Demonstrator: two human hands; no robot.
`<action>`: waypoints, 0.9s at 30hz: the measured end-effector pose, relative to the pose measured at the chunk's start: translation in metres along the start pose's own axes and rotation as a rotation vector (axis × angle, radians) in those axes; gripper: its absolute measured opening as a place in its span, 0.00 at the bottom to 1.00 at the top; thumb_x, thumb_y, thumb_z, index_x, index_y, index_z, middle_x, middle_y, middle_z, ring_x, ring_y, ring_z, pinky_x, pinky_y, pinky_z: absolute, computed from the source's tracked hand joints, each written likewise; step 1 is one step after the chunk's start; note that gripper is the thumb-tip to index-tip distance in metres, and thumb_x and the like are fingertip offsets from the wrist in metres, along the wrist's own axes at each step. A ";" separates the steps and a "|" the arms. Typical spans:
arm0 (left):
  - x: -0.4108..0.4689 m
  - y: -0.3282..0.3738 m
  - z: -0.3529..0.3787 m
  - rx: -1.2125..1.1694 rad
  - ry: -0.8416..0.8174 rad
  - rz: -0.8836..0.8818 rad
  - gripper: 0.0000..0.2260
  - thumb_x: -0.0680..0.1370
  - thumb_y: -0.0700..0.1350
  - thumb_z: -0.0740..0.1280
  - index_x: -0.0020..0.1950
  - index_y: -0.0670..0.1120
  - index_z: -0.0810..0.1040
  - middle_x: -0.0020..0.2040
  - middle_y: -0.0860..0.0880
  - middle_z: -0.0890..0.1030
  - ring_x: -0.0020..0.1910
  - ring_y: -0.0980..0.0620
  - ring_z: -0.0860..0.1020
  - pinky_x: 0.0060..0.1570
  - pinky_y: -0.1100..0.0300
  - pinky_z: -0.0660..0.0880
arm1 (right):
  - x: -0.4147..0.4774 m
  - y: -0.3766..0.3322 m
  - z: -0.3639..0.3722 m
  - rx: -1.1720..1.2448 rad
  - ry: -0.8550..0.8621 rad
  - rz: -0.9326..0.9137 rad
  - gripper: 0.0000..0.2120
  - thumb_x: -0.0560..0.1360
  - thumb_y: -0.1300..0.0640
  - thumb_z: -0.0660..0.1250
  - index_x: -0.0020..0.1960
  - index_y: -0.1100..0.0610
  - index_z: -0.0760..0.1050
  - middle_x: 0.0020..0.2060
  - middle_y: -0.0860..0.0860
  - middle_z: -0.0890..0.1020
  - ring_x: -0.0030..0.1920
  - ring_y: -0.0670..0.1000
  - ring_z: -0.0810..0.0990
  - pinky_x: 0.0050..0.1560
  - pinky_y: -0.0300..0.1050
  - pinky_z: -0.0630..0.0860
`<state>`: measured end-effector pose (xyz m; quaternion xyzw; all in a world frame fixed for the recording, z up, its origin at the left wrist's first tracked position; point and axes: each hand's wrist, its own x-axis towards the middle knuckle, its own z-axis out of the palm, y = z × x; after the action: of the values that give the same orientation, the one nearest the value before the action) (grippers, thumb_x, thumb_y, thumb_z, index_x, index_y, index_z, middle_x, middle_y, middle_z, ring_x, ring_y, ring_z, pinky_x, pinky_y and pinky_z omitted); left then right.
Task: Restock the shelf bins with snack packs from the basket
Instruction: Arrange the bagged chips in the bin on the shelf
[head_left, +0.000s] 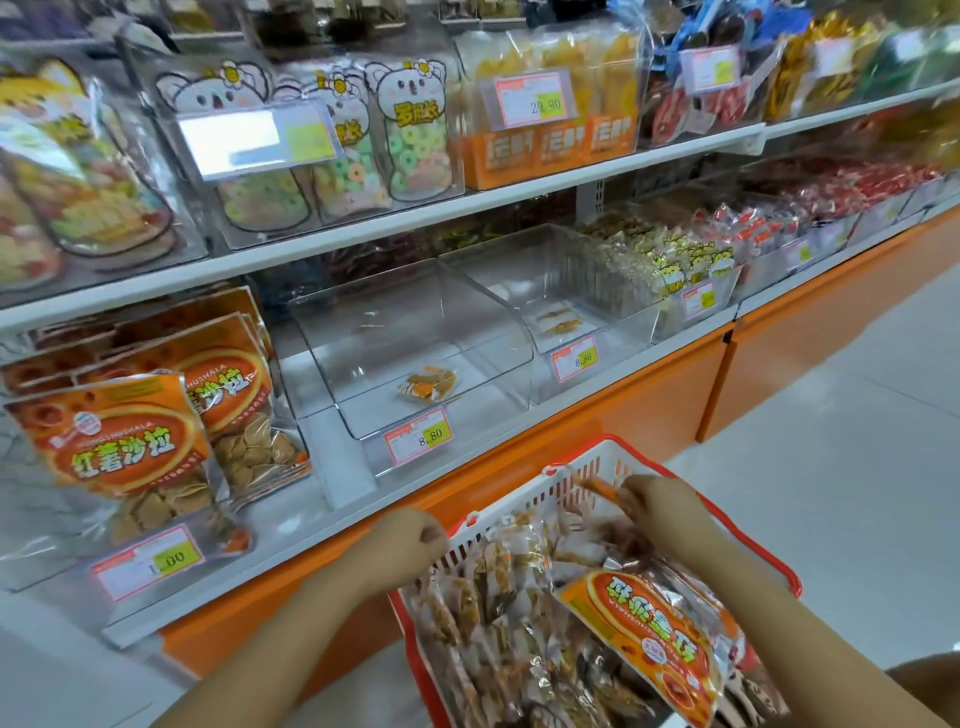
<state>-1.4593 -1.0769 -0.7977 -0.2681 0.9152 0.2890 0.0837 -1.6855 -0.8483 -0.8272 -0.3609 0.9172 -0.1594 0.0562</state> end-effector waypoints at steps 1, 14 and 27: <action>-0.004 0.005 -0.006 -0.045 0.042 0.025 0.09 0.79 0.49 0.64 0.48 0.48 0.82 0.39 0.55 0.78 0.37 0.60 0.75 0.38 0.66 0.70 | 0.000 -0.007 -0.010 0.027 0.074 -0.013 0.11 0.81 0.55 0.58 0.43 0.56 0.75 0.37 0.53 0.81 0.37 0.53 0.77 0.36 0.44 0.70; -0.053 0.022 -0.059 -0.837 0.076 0.144 0.27 0.56 0.58 0.76 0.51 0.46 0.80 0.42 0.54 0.84 0.45 0.55 0.81 0.46 0.64 0.75 | 0.001 -0.171 -0.128 1.219 0.147 -0.129 0.15 0.81 0.57 0.58 0.40 0.60 0.77 0.32 0.55 0.78 0.32 0.48 0.76 0.33 0.40 0.75; -0.117 -0.055 -0.130 -1.055 0.504 0.117 0.42 0.43 0.61 0.83 0.53 0.44 0.80 0.48 0.47 0.85 0.48 0.49 0.83 0.46 0.57 0.78 | 0.024 -0.291 -0.093 1.302 -0.138 -0.284 0.13 0.80 0.54 0.61 0.42 0.60 0.77 0.35 0.53 0.81 0.36 0.46 0.79 0.38 0.36 0.78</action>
<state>-1.3310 -1.1384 -0.6818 -0.2830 0.6528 0.6367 -0.2973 -1.5364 -1.0418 -0.6427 -0.3801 0.5718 -0.6625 0.2996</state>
